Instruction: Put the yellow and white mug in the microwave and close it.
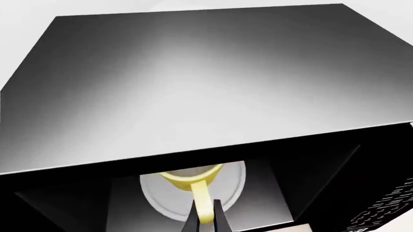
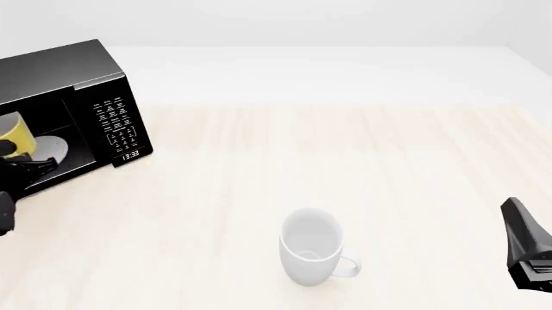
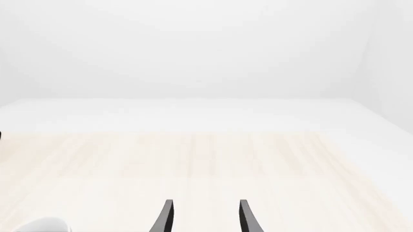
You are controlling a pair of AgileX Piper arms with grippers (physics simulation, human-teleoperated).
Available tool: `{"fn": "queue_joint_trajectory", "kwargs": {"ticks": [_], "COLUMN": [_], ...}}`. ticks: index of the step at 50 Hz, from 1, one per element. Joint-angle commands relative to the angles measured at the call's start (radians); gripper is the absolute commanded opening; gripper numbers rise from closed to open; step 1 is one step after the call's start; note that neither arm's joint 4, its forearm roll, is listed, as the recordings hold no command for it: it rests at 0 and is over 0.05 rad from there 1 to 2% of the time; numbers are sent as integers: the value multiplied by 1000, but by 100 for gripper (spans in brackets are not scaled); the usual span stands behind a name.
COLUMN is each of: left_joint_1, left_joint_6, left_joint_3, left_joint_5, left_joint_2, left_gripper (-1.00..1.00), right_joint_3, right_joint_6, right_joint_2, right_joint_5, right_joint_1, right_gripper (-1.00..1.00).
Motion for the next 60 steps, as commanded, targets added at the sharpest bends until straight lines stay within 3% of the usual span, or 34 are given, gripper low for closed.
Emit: {"fn": "queue_joint_trajectory", "kwargs": {"ticks": [1, 41, 42, 60], "left_joint_1": [12, 3, 5, 13], "left_joint_6": [-7, -20, -17, -6], "left_joint_3": [-12, -42, -41, -38], "left_joint_5": [-8, 16, 16, 21], "left_joint_2": [41, 102, 102, 95], "left_gripper": [-100, -100, 100, 100], "right_joint_3": [1, 1, 1, 1], "right_joint_6": [-1, -1, -1, -1], "right_joint_2": [-2, 1, 1, 2], "right_joint_5": [0, -1, -1, -1], "right_joint_1": [1, 3, 3, 3], "right_gripper": [100, 100, 100, 100]}}
